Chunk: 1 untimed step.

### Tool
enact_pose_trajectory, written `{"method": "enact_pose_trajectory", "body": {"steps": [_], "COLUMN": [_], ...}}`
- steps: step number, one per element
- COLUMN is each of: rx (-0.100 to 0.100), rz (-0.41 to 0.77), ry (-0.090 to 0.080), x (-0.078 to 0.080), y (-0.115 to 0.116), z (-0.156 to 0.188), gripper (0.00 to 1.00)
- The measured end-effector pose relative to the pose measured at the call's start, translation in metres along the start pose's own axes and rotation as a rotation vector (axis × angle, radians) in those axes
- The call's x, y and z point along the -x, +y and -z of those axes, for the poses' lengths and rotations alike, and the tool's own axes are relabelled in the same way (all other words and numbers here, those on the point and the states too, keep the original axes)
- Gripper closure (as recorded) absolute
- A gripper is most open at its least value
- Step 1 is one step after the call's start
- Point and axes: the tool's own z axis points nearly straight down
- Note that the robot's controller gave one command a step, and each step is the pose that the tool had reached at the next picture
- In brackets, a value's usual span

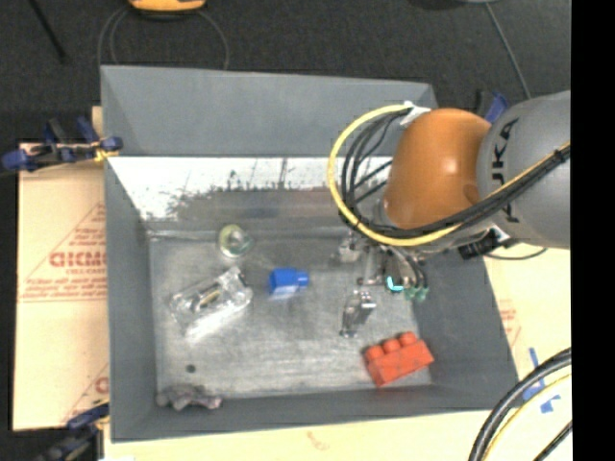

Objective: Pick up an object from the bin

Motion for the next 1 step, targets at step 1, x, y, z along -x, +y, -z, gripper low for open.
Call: {"method": "enact_pose_trajectory", "body": {"steps": [1], "rx": [0.001], "rz": [0.142], "ry": [-0.008], "x": [0.0464], "y": [0.0268], "z": [-0.0399], "gripper": [0.00]}}
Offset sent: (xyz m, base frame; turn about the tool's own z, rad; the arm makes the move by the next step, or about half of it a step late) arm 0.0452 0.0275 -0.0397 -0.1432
